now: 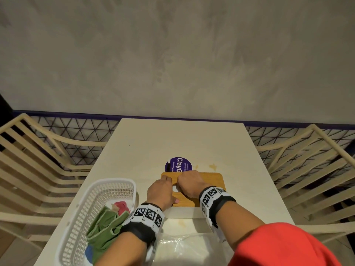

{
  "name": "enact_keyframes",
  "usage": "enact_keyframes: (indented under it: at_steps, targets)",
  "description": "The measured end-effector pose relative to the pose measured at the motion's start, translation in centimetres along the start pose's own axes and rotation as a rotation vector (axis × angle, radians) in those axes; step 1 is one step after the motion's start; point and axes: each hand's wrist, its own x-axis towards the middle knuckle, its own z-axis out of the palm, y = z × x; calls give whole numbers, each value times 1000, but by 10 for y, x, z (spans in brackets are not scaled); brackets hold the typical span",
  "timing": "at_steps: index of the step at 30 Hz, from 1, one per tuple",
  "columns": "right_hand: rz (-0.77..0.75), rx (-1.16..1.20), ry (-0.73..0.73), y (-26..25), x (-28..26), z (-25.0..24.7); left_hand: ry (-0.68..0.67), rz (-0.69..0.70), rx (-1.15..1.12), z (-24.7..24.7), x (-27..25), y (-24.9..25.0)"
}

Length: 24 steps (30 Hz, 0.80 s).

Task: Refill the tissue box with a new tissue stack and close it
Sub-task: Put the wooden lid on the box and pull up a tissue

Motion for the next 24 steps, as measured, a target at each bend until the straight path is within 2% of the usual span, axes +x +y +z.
enact_keyframes:
  at_steps: [4,7,11,13,17,24]
  targets:
    - [-34,93,11,7,2,1,12,3,-23,1,-1,-1]
    - [-120,153,72,14,-2,3,21,2,-35,3,0,-2]
    - [-266,27,56,28,-5,0,31,6,-53,5,0,-4]
    - [-267,-24,41,30,-2,-4,37,7,-63,7,0,-5]
    - [-242,18,68,22,4,2,37,5,-74,7,1,-6]
    - [-292,27,70,24,8,8,33,4,-85,8,0,-6]
